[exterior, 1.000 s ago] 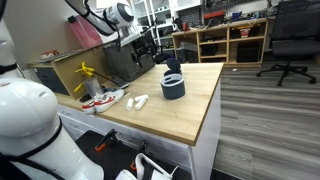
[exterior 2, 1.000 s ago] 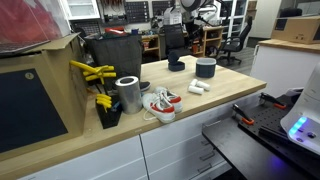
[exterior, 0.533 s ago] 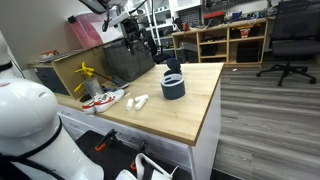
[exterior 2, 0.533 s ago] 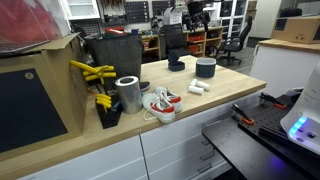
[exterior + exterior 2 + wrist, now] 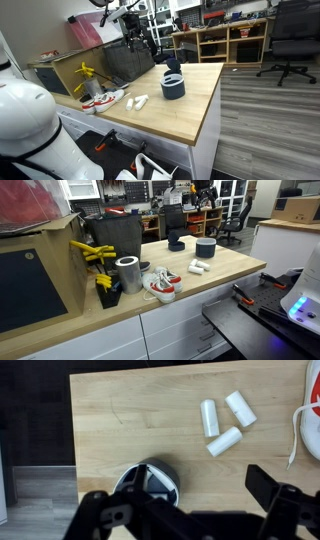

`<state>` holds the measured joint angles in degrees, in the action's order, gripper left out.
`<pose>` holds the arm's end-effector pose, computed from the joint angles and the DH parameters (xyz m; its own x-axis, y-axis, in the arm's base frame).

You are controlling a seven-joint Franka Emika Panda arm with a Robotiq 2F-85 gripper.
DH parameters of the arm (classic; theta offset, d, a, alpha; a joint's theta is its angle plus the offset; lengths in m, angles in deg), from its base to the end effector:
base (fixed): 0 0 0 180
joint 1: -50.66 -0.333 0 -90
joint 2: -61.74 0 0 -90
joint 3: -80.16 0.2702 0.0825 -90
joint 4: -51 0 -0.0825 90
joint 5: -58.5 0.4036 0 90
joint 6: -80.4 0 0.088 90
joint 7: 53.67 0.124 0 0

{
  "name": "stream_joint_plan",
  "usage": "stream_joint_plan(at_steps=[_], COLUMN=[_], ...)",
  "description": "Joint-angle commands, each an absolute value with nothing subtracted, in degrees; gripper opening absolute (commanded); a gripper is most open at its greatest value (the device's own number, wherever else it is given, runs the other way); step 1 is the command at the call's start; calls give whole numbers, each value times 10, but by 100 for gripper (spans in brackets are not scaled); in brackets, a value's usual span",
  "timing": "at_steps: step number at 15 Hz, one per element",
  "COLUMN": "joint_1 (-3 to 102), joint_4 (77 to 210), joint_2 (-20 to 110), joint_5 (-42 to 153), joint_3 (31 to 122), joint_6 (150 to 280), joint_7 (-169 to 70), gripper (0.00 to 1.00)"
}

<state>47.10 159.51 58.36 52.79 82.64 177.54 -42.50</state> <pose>0.5554 0.0474 0.3821 0.9693 -0.0785 -0.2329 -0.0471 -0.9894 0.1375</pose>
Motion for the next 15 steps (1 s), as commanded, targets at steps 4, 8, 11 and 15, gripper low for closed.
stream_joint_plan(at_steps=[4,8,11,15], joint_1=[478,476,479,478], joint_4=[1749,1782,1768,1775], joint_2=[690,719,703,710], joint_5=[564,567,556,556], joint_3=[826,836,839,841], joint_6=[1847,1836,1828,1828], joint_7=[-357,-337,-347,-342], gripper=[100,100,100,100])
